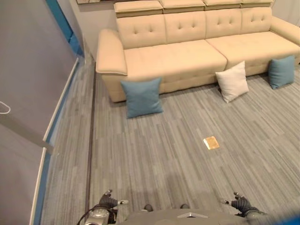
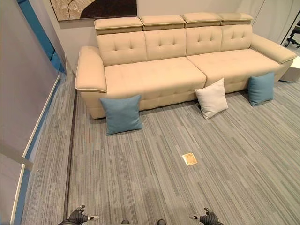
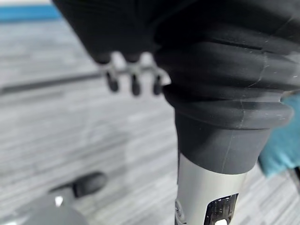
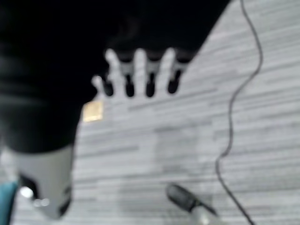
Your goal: Pick up all the scattered cushions and arrange them neatly on the sofa.
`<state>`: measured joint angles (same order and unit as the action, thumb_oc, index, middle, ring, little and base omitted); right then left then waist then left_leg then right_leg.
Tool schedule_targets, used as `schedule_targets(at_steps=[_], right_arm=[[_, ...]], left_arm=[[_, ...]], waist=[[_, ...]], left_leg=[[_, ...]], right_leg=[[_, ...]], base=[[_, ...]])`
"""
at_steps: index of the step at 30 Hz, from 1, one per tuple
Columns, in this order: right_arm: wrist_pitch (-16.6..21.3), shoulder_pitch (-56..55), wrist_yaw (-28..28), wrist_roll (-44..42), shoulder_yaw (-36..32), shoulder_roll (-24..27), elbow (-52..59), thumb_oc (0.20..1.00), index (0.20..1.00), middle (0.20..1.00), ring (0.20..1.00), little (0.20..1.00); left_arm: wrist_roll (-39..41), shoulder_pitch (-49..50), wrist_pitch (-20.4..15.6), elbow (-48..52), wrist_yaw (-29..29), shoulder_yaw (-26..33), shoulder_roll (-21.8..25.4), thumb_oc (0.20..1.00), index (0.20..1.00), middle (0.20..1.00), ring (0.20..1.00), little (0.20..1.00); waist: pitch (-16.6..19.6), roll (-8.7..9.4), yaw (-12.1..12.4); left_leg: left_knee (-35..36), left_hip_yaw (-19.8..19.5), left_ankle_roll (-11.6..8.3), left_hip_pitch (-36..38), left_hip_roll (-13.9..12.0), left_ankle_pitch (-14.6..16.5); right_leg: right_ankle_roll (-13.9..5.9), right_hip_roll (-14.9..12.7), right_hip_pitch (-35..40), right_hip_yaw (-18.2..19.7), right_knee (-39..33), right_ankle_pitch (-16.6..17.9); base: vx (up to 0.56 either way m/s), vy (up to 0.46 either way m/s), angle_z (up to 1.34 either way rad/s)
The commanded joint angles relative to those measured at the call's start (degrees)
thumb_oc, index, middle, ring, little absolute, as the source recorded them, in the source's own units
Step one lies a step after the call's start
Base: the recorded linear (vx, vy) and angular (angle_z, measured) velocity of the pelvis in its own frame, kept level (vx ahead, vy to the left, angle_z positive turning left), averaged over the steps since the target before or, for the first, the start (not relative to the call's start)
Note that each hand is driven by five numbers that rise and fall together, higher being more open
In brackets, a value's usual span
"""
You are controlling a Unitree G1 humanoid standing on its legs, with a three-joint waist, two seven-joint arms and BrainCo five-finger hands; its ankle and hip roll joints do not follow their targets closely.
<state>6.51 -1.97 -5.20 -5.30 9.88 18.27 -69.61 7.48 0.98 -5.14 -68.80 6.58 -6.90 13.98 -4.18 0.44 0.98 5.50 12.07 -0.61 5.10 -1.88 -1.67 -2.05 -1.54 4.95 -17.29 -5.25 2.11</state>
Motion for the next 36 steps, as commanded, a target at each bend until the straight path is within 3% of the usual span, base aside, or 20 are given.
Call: schedule_targets(at_steps=[1,18,22,26,28,31,36], right_arm=[[0.26,4.55,-0.74,0.92,1.85,-0.63,-2.25,1.0,1.0,1.0,1.0,1.0],[-0.2,4.28,-0.49,1.2,2.38,-0.64,-2.67,1.0,1.0,1.0,1.0,1.0],[0.09,4.94,-0.28,-0.98,2.16,-0.43,-1.53,1.0,1.0,1.0,1.0,1.0],[0.21,5.13,-0.52,-1.31,2.3,-0.53,-0.66,1.0,1.0,1.0,1.0,1.0],[0.04,5.39,-0.62,-1.35,2.33,-0.47,-0.49,1.0,1.0,1.0,1.0,1.0],[-0.04,5.85,-0.33,-0.86,2.94,-0.95,-0.12,1.0,1.0,1.0,1.0,1.0],[-0.16,7.03,-0.16,0.14,4.03,-1.62,0.49,1.0,1.0,1.0,1.0,1.0]], left_arm=[[-0.6,-4.62,-0.43,-1.92,0.5,-0.08,-0.96,1.0,1.0,1.0,1.0,1.0],[-0.61,-4.68,0.07,-2.51,0.18,-0.5,-1.37,1.0,1.0,1.0,1.0,1.0],[1.14,-5.72,-0.14,-1.34,-0.2,-1.34,-1.48,1.0,1.0,1.0,1.0,1.0],[0.63,-6.71,0.11,-1.73,-0.5,-2.6,-1.8,1.0,1.0,1.0,1.0,1.0],[0.47,-6.96,0.28,-1.47,-0.62,-3.05,-1.87,1.0,1.0,1.0,1.0,1.0],[0.16,-5.99,0.51,-2.54,-0.63,-2.23,-1.82,1.0,1.0,1.0,1.0,1.0],[0.36,-5.37,0.55,-3.27,-0.5,-1.11,-1.38,1.0,1.0,1.0,1.0,1.0]], waist=[[-2.02,0.65,0.5],[-2.59,0.64,0.58],[-4.5,1.04,0.72],[-5.06,1.59,0.45],[-5.08,1.63,0.06],[-4.29,1.55,0.32],[-4.67,1.31,1.43]], left_leg=[[-0.5,1.28,-3.64,1.84,0.59,1.22],[-0.5,0.51,-4.02,2.63,0.17,1.01],[-4.4,0.33,-4.98,-1.09,-0.14,0.44],[-6.81,2.82,-5.46,-3.91,-0.46,0.09],[-7.26,5.88,-4.97,-4.89,-0.52,-0.04],[-4.96,5.81,-3.83,-3.28,0.12,0.81],[-2.78,5.68,-1.74,-1.7,1.14,1.76]], right_leg=[[-5.51,-2.05,2.72,-0.96,0.49,-1.47],[-4.81,-1.61,3.43,-1.92,0.66,-2.53],[-4.34,-2.43,2.21,-3.81,1.5,-2.45],[-4.33,-3.11,1.69,-6.82,1.68,-2.34],[-4.52,-3.65,1.43,-8.37,2.0,-2.42],[-4.79,-3.46,1.41,-7.7,2.77,-2.85],[-6.18,-5.93,-1.38,-5.9,10.18,-3.01]], base=[[0.0,0.0,0.0],[0.01,-0.015,0.03],[-0.09,-0.03,0.21],[-0.05,-0.023,0.57],[-0.01,0.033,0.86],[0.11,0.109,0.43],[0.05,0.174,-0.15]])
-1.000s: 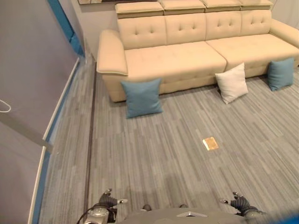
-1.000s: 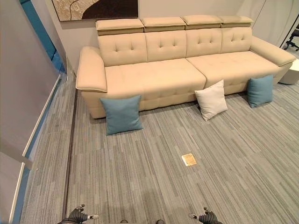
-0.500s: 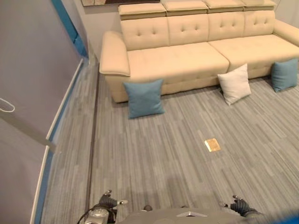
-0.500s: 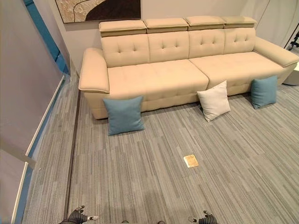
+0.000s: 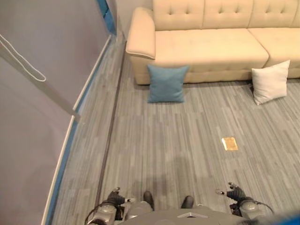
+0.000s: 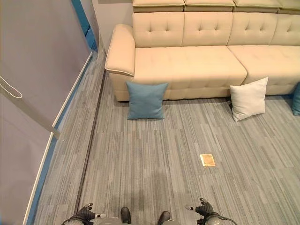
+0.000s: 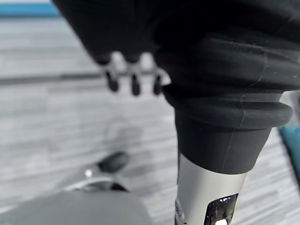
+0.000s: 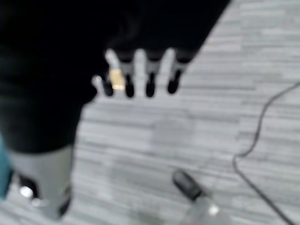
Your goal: Pick up all the scattered cushions and arrange them neatly on the sofa.
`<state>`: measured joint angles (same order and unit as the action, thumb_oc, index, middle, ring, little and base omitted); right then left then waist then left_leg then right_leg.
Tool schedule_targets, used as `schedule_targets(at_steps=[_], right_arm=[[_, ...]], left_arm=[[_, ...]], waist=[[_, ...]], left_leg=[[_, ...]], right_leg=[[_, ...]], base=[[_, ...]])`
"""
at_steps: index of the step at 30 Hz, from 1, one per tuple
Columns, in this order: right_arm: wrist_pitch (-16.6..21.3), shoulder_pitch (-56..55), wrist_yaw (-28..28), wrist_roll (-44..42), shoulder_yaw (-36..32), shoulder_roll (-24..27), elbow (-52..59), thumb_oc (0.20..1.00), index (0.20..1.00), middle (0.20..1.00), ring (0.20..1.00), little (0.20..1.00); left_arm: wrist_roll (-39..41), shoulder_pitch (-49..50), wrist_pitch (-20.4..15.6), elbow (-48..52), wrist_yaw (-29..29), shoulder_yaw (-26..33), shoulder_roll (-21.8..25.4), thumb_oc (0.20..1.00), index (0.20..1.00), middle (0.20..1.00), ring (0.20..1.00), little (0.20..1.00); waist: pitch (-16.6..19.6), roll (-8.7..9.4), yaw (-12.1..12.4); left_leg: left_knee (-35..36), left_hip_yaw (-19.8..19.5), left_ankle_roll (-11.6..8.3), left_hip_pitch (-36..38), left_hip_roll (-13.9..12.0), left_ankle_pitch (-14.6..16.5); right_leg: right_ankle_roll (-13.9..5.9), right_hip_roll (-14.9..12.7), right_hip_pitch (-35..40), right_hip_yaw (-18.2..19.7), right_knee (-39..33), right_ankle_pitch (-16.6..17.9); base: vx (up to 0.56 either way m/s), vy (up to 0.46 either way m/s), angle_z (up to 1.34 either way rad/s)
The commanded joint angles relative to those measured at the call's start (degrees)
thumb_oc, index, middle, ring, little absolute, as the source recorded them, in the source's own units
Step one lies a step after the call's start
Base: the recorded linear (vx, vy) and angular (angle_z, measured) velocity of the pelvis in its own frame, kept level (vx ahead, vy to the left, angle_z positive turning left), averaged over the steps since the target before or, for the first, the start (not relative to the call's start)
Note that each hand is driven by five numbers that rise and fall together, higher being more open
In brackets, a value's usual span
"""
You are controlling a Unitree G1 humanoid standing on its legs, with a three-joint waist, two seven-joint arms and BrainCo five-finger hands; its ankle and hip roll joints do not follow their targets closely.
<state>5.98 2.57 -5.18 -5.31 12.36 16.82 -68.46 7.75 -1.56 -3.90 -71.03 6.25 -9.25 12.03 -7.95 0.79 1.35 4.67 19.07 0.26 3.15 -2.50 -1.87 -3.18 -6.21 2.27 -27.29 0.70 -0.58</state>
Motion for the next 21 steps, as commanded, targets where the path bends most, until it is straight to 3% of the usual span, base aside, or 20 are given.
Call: schedule_targets(at_steps=[1,4,5,8,10,16,18,19,20,21], right_arm=[[0.39,2.97,-0.15,0.11,1.6,-0.32,-0.04,1.0,1.0,1.0,1.0,1.0],[0.31,3.47,-0.03,0.14,2.0,-0.49,0.31,1.0,1.0,1.0,1.0,1.0],[0.52,3.81,0.05,-0.26,2.54,-0.76,1.02,1.0,1.0,1.0,1.0,1.0],[0.54,4.41,0.36,-0.79,3.34,-0.67,1.7,1.0,1.0,1.0,1.0,1.0],[0.71,4.38,0.27,-0.8,3.54,-0.37,2.21,1.0,1.0,1.0,1.0,1.0],[0.61,2.51,0.8,-0.38,3.67,0.32,2.62,1.0,1.0,1.0,1.0,1.0],[0.68,1.74,1.1,-0.93,3.2,0.94,2.36,1.0,1.0,1.0,1.0,1.0],[0.66,0.93,1.12,-1.44,2.81,1.72,2.55,1.0,1.0,1.0,1.0,1.0],[0.66,0.93,1.12,-1.44,2.81,1.72,2.55,1.0,1.0,1.0,1.0,1.0],[0.73,0.94,0.84,-1.9,2.84,1.9,2.76,1.0,1.0,1.0,1.0,1.0]], left_arm=[[0.51,-3.05,-0.79,-0.8,-0.02,1.55,1.1,1.0,1.0,1.0,1.0,1.0],[0.59,-3.41,-0.76,-0.53,0.06,1.62,1.67,1.0,1.0,1.0,1.0,1.0],[0.52,-4.16,-0.73,-0.24,0.14,1.08,2.26,1.0,1.0,1.0,1.0,1.0],[0.71,-5.23,-0.88,0.19,0.48,0.57,2.46,1.0,1.0,1.0,1.0,1.0],[0.7,-5.91,-0.98,0.29,0.49,0.34,2.36,1.0,1.0,1.0,1.0,1.0],[0.79,-6.21,-1.17,0.23,-0.16,-0.31,1.29,1.0,1.0,1.0,1.0,1.0],[0.6,-6.29,-1.22,0.32,-0.49,-1.09,0.69,1.0,1.0,1.0,1.0,1.0],[1.95,-6.5,-1.28,1.46,-0.86,-1.61,0.52,1.0,1.0,1.0,1.0,1.0],[1.95,-6.5,-1.28,1.46,-0.86,-1.61,0.52,1.0,1.0,1.0,1.0,1.0],[2.52,-7.2,-1.3,2.03,-0.72,-2.11,0.75,1.0,1.0,1.0,1.0,1.0]], waist=[[-1.79,0.89,0.93],[-2.67,0.8,0.54],[-3.45,0.6,-0.38],[-4.01,0.58,-1.41],[-4.31,1.11,-2.32],[-3.56,1.05,-4.47],[-2.68,0.22,-5.4],[-2.96,0.93,-5.99],[-2.96,0.93,-5.99],[-3.79,2.13,-5.78]], left_leg=[[-1.29,-1.45,-1.69,1.07,2.13,2.29],[-0.81,-2.11,-0.75,2.19,2.51,2.81],[-0.51,-3.39,-0.46,3.06,2.58,3.25],[-0.02,-4.77,-0.57,4.62,3.09,4.16],[0.13,-5.86,-0.63,5.84,3.97,4.91],[-1.62,-9.24,-1.33,9.51,4.86,7.41],[-6.68,-9.2,-3.31,8.98,3.95,5.7],[-19.12,-8.06,-7.33,4.21,1.8,0.87],[-19.12,-8.06,-7.33,4.21,1.8,0.87],[-25.51,-6.54,-8.73,0.18,0.15,-1.54]], right_leg=[[-6.17,-3.18,-1.36,5.11,10.41,1.23],[-6.68,-3.99,-4.78,7.05,16.86,3.1],[-6.43,-1.62,-8.86,11.3,19.45,2.99],[-5.38,1.28,-12.23,13.89,14.5,2.26],[-5.24,2.35,-13.94,15.27,9.71,3.68],[-4.94,3.7,-12.8,15.83,4.76,5.17],[-3.55,4.46,-10.64,15.34,4.15,4.38],[-1.89,4.39,-7.08,14.85,2.73,3.34],[-1.89,4.39,-7.08,14.85,2.73,3.34],[-1.01,3.54,-5.54,14.62,1.99,2.91]], base=[[0.01,0.134,-0.05],[0.06,0.139,-0.1],[0.15,0.118,-0.06],[0.18,0.026,0.15],[0.19,-0.031,0.2],[0.23,-0.053,0.4],[0.35,-0.175,0.68],[0.25,-0.174,0.57],[0.17,-0.209,0.58],[0.05,-0.154,0.51]])
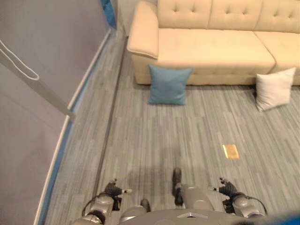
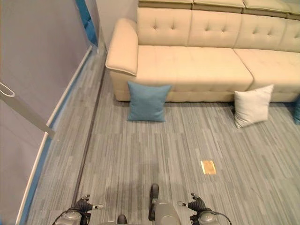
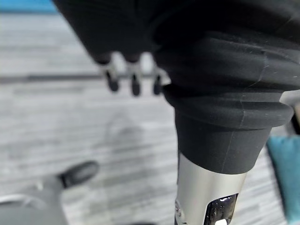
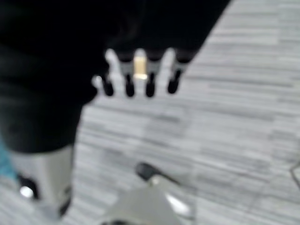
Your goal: Pick up all the scattered cushions and arrange them neatly on the sofa.
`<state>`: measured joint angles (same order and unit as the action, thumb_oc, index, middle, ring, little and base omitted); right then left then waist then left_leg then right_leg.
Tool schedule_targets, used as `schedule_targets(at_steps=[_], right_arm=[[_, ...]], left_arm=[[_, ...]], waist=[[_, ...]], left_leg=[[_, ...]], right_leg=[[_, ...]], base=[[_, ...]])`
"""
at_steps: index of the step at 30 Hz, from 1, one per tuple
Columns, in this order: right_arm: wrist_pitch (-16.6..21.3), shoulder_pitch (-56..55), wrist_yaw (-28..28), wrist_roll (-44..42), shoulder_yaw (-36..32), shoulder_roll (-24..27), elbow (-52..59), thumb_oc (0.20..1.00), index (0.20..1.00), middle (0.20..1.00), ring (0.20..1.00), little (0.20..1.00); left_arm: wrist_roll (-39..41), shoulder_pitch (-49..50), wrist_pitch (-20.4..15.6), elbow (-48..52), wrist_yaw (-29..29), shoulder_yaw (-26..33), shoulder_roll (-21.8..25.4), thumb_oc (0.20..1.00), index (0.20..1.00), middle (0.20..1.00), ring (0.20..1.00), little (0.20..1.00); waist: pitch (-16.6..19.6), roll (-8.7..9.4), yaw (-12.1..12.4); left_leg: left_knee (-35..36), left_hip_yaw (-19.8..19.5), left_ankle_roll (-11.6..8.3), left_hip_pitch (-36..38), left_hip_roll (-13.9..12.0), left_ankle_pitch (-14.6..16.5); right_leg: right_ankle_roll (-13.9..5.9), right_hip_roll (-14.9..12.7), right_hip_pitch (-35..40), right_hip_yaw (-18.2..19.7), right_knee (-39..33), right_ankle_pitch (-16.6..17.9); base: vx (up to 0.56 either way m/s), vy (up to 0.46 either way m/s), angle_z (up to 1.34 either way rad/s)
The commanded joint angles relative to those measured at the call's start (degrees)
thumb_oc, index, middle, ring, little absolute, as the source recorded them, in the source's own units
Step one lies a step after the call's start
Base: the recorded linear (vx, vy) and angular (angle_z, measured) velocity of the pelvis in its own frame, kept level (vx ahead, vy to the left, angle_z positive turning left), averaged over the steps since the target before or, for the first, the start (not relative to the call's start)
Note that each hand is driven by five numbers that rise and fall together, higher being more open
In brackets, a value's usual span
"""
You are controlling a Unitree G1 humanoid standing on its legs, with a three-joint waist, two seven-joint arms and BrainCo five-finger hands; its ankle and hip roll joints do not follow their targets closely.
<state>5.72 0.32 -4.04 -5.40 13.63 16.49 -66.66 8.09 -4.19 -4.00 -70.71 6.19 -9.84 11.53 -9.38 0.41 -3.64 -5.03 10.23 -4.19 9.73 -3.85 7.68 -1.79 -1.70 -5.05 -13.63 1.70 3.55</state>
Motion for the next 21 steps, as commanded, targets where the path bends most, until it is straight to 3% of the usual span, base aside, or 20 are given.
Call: schedule_targets(at_steps=[1,2,5,8,9,11,13,14,16,17,18,20,21], right_arm=[[1.01,3.4,-0.39,-2.28,1.74,2.38,0.92,1.0,1.0,1.0,1.0,1.0],[0.65,3.34,-0.33,-2.87,1.84,2.31,0.07,1.0,1.0,1.0,1.0,1.0],[0.65,3.15,-0.47,-3.44,1.85,2.07,-0.35,1.0,1.0,1.0,1.0,1.0],[0.67,3.11,-0.48,-3.42,1.91,2.09,-0.21,1.0,1.0,1.0,1.0,1.0],[0.71,2.4,-0.49,-3.32,1.79,1.87,-0.58,1.0,1.0,1.0,1.0,1.0],[0.69,2.28,-0.34,-3.4,1.59,1.7,-0.92,1.0,1.0,1.0,1.0,1.0],[0.7,1.79,0.01,-3.02,1.67,1.04,-0.9,1.0,1.0,1.0,1.0,1.0],[0.74,2.24,0.04,-2.24,2.05,0.69,-0.86,1.0,1.0,1.0,1.0,1.0],[0.74,2.68,0.09,-1.93,2.02,0.67,-0.67,1.0,1.0,1.0,1.0,1.0],[0.89,3.69,-0.06,-1.65,2.15,0.59,0.46,1.0,1.0,1.0,1.0,1.0],[0.88,3.69,-0.06,-1.65,2.15,0.58,0.46,1.0,1.0,1.0,1.0,1.0],[1.08,4.25,-0.09,-2.09,2.09,0.75,2.89,1.0,1.0,1.0,1.0,1.0],[1.03,4.54,-0.03,-2.16,2.17,0.73,3.45,1.0,1.0,1.0,1.0,1.0]], left_arm=[[2.63,-5.37,-1.21,2.06,-0.71,-1.87,1.37,1.0,1.0,1.0,1.0,1.0],[2.96,-6.02,-1.07,1.98,-0.48,-2.19,1.63,1.0,1.0,1.0,1.0,1.0],[4.07,-5.56,-1.13,2.34,0.0,-1.92,2.0,1.0,1.0,1.0,1.0,1.0],[4.12,-5.48,-1.0,2.35,0.12,-1.72,2.12,1.0,1.0,1.0,1.0,1.0],[3.83,-4.72,-0.91,1.94,0.2,-1.24,2.39,1.0,1.0,1.0,1.0,1.0],[3.72,-4.44,-0.83,1.4,0.01,-1.09,2.37,1.0,1.0,1.0,1.0,1.0],[3.38,-3.45,-0.86,1.1,-0.25,-0.59,2.51,1.0,1.0,1.0,1.0,1.0],[3.53,-2.95,-1.03,1.07,-0.01,-0.3,2.28,1.0,1.0,1.0,1.0,1.0],[3.45,-2.93,-0.99,1.06,-0.15,-0.13,2.18,1.0,1.0,1.0,1.0,1.0],[3.58,-3.18,-0.84,1.36,-0.11,-0.15,2.54,1.0,1.0,1.0,1.0,1.0],[3.58,-3.19,-0.84,1.36,-0.12,-0.15,2.54,1.0,1.0,1.0,1.0,1.0],[3.29,-3.88,-0.78,2.11,-0.04,-0.74,3.26,1.0,1.0,1.0,1.0,1.0],[2.74,-4.35,-0.61,1.91,-0.06,-0.99,3.58,1.0,1.0,1.0,1.0,1.0]], waist=[[-3.32,3.47,-0.08],[-3.94,4.79,1.0],[-3.42,4.93,2.51],[-3.25,4.84,2.92],[-2.48,4.06,4.02],[-2.07,4.21,4.05],[-0.9,4.68,3.98],[-0.32,4.92,4.46],[-0.18,5.05,4.81],[-0.62,5.23,4.67],[-0.62,5.25,4.74],[-1.92,4.3,3.58],[-2.36,3.8,2.9]], left_leg=[[-20.29,3.0,-4.4,-8.85,0.48,-11.73],[-22.82,4.43,-3.51,-13.21,-0.91,-11.73],[-13.92,4.46,-1.22,-17.55,-0.83,-9.52],[-8.22,4.6,-0.91,-17.89,-0.98,-9.97],[2.06,3.0,-1.99,-19.38,-1.9,-15.85],[1.87,5.17,-2.41,-20.63,-2.42,-17.21],[2.99,7.13,-1.44,-19.01,-1.64,-15.91],[2.73,7.99,-0.23,-18.17,-0.17,-14.57],[2.77,8.99,0.68,-17.48,0.54,-13.29],[2.96,10.89,2.22,-15.49,1.61,-11.42],[2.96,10.96,2.24,-15.48,1.62,-11.4],[3.73,11.71,3.47,-11.07,2.29,-8.95],[4.22,11.74,3.52,-9.41,2.47,-8.26]], right_leg=[[-1.46,-1.15,2.99,0.83,0.66,-1.81],[-0.69,-1.25,5.36,0.41,-0.33,-3.08],[-1.47,-0.49,8.58,0.03,-3.11,-4.38],[-2.05,-0.24,9.6,0.17,-3.79,-4.87],[-2.36,1.06,12.5,1.48,-4.7,-6.76],[-2.27,1.25,13.77,2.19,-4.68,-7.59],[-2.96,0.73,14.61,2.3,-3.85,-8.79],[-4.32,-0.94,14.61,2.26,-1.27,-9.14],[-5.42,-2.29,14.07,2.07,1.33,-8.39],[-7.62,-4.43,10.78,3.12,8.96,-4.15],[-7.64,-4.46,10.71,3.2,9.04,-4.19],[-8.19,-6.37,5.36,2.65,18.88,-0.23],[-7.92,-6.31,3.11,2.1,20.53,0.1]], base=[[0.15,-0.281,0.48],[0.21,-0.237,0.26],[0.27,-0.088,0.06],[0.3,0.038,0.03],[0.53,0.089,-0.16],[0.49,0.101,-0.11],[0.44,0.174,-0.15],[0.35,0.173,-0.28],[0.31,0.218,-0.33],[0.28,0.227,-0.34],[0.24,0.202,-0.37],[0.3,0.198,-0.41],[0.27,0.167,-0.18]])
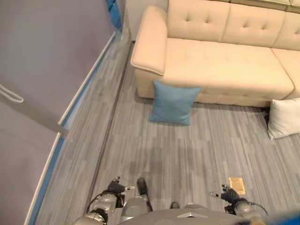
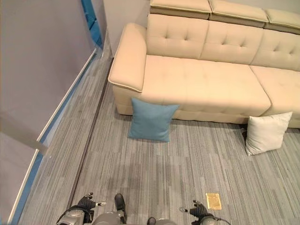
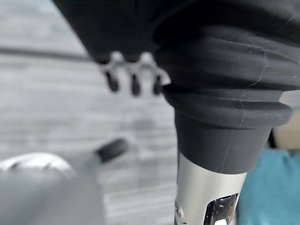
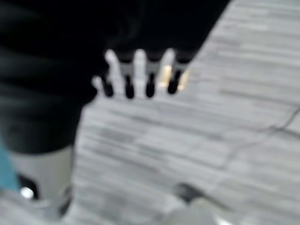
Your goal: Pick up all the scattered cushions and arrange them neatly on the sofa.
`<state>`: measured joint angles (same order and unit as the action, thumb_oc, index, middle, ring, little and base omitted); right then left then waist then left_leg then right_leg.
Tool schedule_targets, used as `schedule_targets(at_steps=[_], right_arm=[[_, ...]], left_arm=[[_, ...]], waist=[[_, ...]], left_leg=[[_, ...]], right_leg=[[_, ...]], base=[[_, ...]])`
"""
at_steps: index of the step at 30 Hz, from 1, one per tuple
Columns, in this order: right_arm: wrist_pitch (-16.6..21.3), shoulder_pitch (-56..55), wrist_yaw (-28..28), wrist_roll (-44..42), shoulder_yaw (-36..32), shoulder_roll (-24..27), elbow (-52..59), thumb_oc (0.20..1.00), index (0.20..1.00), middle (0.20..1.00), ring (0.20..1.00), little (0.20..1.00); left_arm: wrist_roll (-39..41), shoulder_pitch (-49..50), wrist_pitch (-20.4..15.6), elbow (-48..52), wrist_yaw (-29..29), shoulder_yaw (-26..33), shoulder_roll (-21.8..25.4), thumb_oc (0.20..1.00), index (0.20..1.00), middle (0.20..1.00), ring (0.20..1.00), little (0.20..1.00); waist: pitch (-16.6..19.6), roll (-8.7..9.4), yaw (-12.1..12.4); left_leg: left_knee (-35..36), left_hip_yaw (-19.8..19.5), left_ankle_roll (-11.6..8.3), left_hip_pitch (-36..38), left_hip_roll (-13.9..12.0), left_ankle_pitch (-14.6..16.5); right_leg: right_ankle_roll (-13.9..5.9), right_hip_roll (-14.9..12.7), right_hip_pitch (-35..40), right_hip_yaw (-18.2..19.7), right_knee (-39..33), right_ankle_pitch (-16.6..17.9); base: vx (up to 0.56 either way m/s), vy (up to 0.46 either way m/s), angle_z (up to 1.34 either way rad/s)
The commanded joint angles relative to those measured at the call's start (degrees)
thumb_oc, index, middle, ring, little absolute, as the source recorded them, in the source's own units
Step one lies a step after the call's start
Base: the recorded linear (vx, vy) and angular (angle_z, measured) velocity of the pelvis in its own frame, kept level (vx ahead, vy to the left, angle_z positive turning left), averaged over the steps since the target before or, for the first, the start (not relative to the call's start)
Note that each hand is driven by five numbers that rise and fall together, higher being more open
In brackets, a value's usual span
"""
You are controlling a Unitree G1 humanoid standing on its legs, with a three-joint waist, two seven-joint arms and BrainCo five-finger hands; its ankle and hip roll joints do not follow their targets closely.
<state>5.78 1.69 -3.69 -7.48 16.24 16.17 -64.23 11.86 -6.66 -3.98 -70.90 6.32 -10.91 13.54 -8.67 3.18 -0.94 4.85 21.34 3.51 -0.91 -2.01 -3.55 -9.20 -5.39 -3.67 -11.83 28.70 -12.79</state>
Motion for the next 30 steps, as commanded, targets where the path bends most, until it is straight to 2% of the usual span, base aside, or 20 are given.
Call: schedule_targets(at_steps=[1,2,3,4,6,7,8,9,12,15,16,17,18,19,20,21,25,27,28,30], right_arm=[[0.97,3.17,-0.38,-0.08,-0.44,1.06,1.03,1.0,1.0,1.0,1.0,1.0],[1.06,3.26,-0.25,0.26,-0.13,1.22,1.57,1.0,1.0,1.0,1.0,1.0],[1.04,3.28,-0.26,0.28,-0.1,1.25,1.64,1.0,1.0,1.0,1.0,1.0],[1.11,3.3,-0.27,0.26,-0.26,1.25,2.17,1.0,1.0,1.0,1.0,1.0],[1.12,3.28,-0.26,0.24,-0.42,1.12,2.32,1.0,1.0,1.0,1.0,1.0],[1.16,3.05,-0.31,0.27,-0.7,1.13,3.01,1.0,1.0,1.0,1.0,1.0],[1.13,2.98,-0.31,0.28,-0.69,1.16,3.1,1.0,1.0,1.0,1.0,1.0],[1.18,2.73,-0.34,1.01,-0.59,1.28,4.19,1.0,1.0,1.0,1.0,1.0],[1.1,2.5,-0.2,1.51,-0.61,1.54,4.35,1.0,1.0,1.0,1.0,1.0],[1.03,1.19,0.18,1.61,-0.87,1.98,3.95,1.0,1.0,1.0,1.0,1.0],[1.03,0.84,0.41,1.54,-0.81,2.59,4.08,1.0,1.0,1.0,1.0,1.0],[1.03,0.85,0.41,1.54,-0.8,2.56,4.08,1.0,1.0,1.0,1.0,1.0],[1.24,0.42,0.42,1.18,-1.05,3.1,3.83,1.0,1.0,1.0,1.0,1.0],[1.24,0.43,0.42,1.18,-1.04,3.07,3.83,1.0,1.0,1.0,1.0,1.0],[1.33,0.29,0.28,0.41,-1.25,3.28,3.87,1.0,1.0,1.0,1.0,1.0],[1.29,0.56,0.03,-0.23,-0.95,3.61,3.37,1.0,1.0,1.0,1.0,1.0],[0.79,0.97,-0.09,-0.92,-0.83,3.71,2.34,1.0,1.0,1.0,1.0,1.0],[0.96,0.6,0.0,-1.11,-0.96,3.84,2.48,1.0,1.0,1.0,1.0,1.0],[0.95,0.35,-0.16,-0.61,-0.66,3.82,2.4,1.0,1.0,1.0,1.0,1.0],[0.94,0.45,-0.2,-0.39,-0.43,3.74,2.01,1.0,1.0,1.0,1.0,1.0]], left_arm=[[-1.03,-1.88,-0.63,2.1,-0.2,0.08,1.56,1.0,1.0,1.0,1.0,1.0],[-1.44,-2.49,-0.55,1.81,-0.2,0.08,1.93,1.0,1.0,1.0,1.0,1.0],[-1.44,-2.54,-0.57,1.78,-0.22,0.15,1.91,1.0,1.0,1.0,1.0,1.0],[-1.74,-2.66,-0.54,1.43,-0.24,0.4,1.99,1.0,1.0,1.0,1.0,1.0],[-2.29,-2.73,-0.5,1.24,-0.19,0.39,1.98,1.0,1.0,1.0,1.0,1.0],[-3.3,-2.83,-0.34,0.82,-0.29,0.57,2.11,1.0,1.0,1.0,1.0,1.0],[-3.35,-2.82,-0.37,0.81,-0.3,0.6,2.09,1.0,1.0,1.0,1.0,1.0],[-4.1,-2.77,-0.46,0.36,-0.29,1.27,2.25,1.0,1.0,1.0,1.0,1.0],[-4.16,-2.37,-0.65,0.26,-0.48,1.48,2.06,1.0,1.0,1.0,1.0,1.0],[-4.51,-1.18,-0.74,-0.07,-1.05,1.35,1.32,1.0,1.0,1.0,1.0,1.0],[-4.69,-0.78,-0.74,-0.22,-1.06,1.0,0.58,1.0,1.0,1.0,1.0,1.0],[-4.69,-0.78,-0.74,-0.23,-1.06,1.01,0.61,1.0,1.0,1.0,1.0,1.0],[-3.91,-0.4,-0.66,-0.14,-1.05,1.0,0.05,1.0,1.0,1.0,1.0,1.0],[-3.9,-0.41,-0.66,-0.14,-1.05,1.01,0.09,1.0,1.0,1.0,1.0,1.0],[-3.05,-0.46,-0.7,0.19,-1.23,1.1,0.19,1.0,1.0,1.0,1.0,1.0],[-1.94,-0.84,-0.82,0.8,-0.99,0.64,-0.07,1.0,1.0,1.0,1.0,1.0],[-1.07,-1.62,-0.7,1.17,-0.69,-0.12,-0.26,1.0,1.0,1.0,1.0,1.0],[-1.44,-1.36,-0.62,1.36,-0.79,-0.26,-0.23,1.0,1.0,1.0,1.0,1.0],[-1.56,-1.1,-0.65,1.43,-0.69,-0.17,-0.17,1.0,1.0,1.0,1.0,1.0],[-1.55,-0.82,-0.65,1.26,-0.6,-0.1,-0.24,1.0,1.0,1.0,1.0,1.0]], waist=[[-3.1,1.05,0.2],[-3.47,0.25,-0.9],[-3.6,0.12,-1.03],[-3.83,-0.29,-2.23],[-3.82,-0.24,-2.8],[-3.56,0.21,-3.68],[-3.76,0.29,-3.81],[-3.56,0.52,-4.39],[-3.29,0.38,-5.03],[-2.22,0.15,-5.74],[-1.82,-0.41,-6.1],[-1.71,-0.27,-6.17],[-1.89,-0.39,-6.01],[-1.77,-0.25,-6.1],[-2.13,0.41,-5.82],[-3.5,1.34,-4.4],[-3.45,2.16,-2.84],[-3.31,1.89,-2.33],[-3.06,1.1,-1.33],[-2.89,0.71,-0.79]], left_leg=[[-5.65,0.63,-4.17,1.26,0.67,2.98],[-3.85,0.71,-5.07,4.43,1.08,4.13],[-3.85,1.06,-4.94,4.16,0.74,3.47],[-2.79,0.91,-5.69,6.78,1.01,3.89],[-2.64,0.47,-6.02,7.57,1.22,4.32],[-2.13,-0.16,-6.76,10.2,2.07,5.89],[-2.3,0.23,-6.61,10.04,1.99,5.49],[-2.26,-0.09,-7.23,12.12,2.28,6.7],[-2.9,-0.92,-7.27,13.39,2.56,7.32],[-6.38,-2.17,-7.46,14.89,2.97,9.01],[-11.75,-3.52,-8.76,14.7,2.08,7.38],[-11.72,-3.58,-8.73,14.52,2.21,7.23],[-21.17,-3.47,-11.67,12.53,-0.59,2.45],[-21.11,-3.54,-11.63,12.35,-0.45,2.3],[-26.87,-3.13,-13.4,10.05,-2.82,-1.02],[-33.17,-3.44,-13.97,6.41,-4.01,-2.11],[-27.2,-2.75,-11.41,1.19,-4.48,0.47],[-17.82,-2.06,-10.13,0.84,-5.27,2.35],[-9.38,-5.51,-10.28,-0.27,-4.82,-0.22],[-6.45,-7.24,-10.7,-1.01,-5.29,-2.47]], right_leg=[[-0.52,-2.66,1.73,0.31,-6.4,16.4],[-0.35,-2.7,-2.0,-2.02,-8.77,14.9],[0.21,-2.44,-1.94,-2.61,-9.31,15.57],[0.64,-2.35,-3.44,-5.05,-15.05,15.36],[0.55,-2.13,-3.93,-5.53,-17.9,15.7],[-0.69,-1.47,-5.75,-6.5,-23.83,17.42],[-0.28,-1.43,-5.48,-7.08,-24.49,18.25],[-1.09,-1.6,-6.98,-9.64,-29.5,19.97],[-1.39,-1.18,-7.54,-8.48,-30.33,20.89],[-0.44,-1.03,-6.19,-6.75,-28.58,21.41],[1.15,-0.1,-4.46,-5.86,-27.84,20.87],[1.17,-0.24,-4.62,-5.87,-27.86,20.94],[2.8,0.38,-1.79,-6.55,-28.25,19.85],[2.81,0.23,-1.93,-6.59,-28.27,19.91],[4.16,0.32,-0.17,-6.82,-28.38,18.88],[5.59,0.89,2.36,-6.35,-29.11,17.08],[5.08,1.14,4.97,-5.49,-30.73,15.87],[4.01,1.3,6.38,-4.99,-31.25,14.91],[3.68,2.2,7.33,-3.69,-31.37,13.74],[3.65,2.54,8.1,-2.84,-31.43,13.06]], base=[[0.34,0.137,0.16],[0.21,0.066,0.29],[0.42,0.063,0.21],[0.27,-0.035,0.15],[0.34,-0.021,0.07],[0.24,-0.029,0.05],[0.45,-0.076,0.03],[0.26,-0.077,0.07],[0.23,-0.05,0.03],[0.36,-0.1,0.15],[0.31,-0.126,0.3],[0.37,-0.224,0.31],[0.15,-0.136,0.15],[0.24,-0.233,0.19],[0.17,-0.229,-0.02],[0.17,-0.227,0.03],[0.22,-0.091,-0.26],[0.29,0.062,-0.04],[0.28,0.088,-0.12],[0.27,0.089,-0.25]])
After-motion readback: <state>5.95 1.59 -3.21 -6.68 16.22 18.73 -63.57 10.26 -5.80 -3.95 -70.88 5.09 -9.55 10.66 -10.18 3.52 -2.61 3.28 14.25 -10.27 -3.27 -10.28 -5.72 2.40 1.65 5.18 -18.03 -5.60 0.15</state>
